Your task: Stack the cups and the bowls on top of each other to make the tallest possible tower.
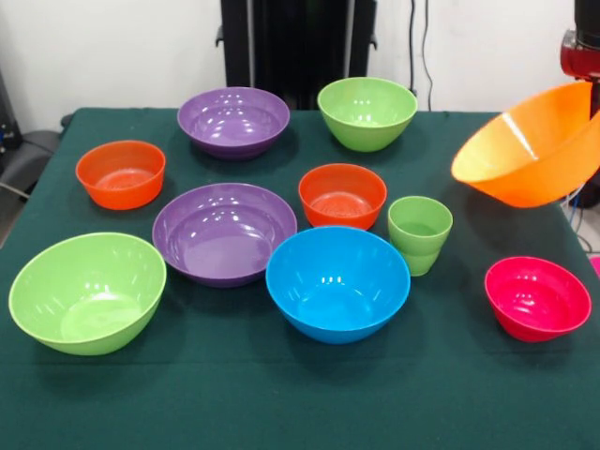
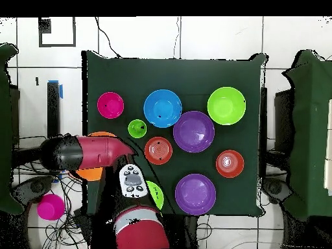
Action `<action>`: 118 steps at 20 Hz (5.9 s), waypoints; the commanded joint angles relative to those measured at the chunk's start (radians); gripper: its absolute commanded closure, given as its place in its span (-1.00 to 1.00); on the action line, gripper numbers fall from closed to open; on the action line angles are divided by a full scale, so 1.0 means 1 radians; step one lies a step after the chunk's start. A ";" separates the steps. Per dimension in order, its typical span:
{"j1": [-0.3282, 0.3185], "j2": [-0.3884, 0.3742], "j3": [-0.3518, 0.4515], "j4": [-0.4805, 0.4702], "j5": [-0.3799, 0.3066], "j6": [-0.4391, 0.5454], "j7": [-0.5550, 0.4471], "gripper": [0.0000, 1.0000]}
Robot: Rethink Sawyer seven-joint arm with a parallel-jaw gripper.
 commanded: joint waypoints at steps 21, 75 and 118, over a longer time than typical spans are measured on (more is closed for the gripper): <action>-0.305 0.170 0.937 0.321 -0.170 -0.565 0.058 1.00; -0.825 0.950 0.958 0.269 -0.971 -0.214 -0.225 1.00; -0.941 0.979 0.822 0.178 -1.073 -0.160 -0.320 1.00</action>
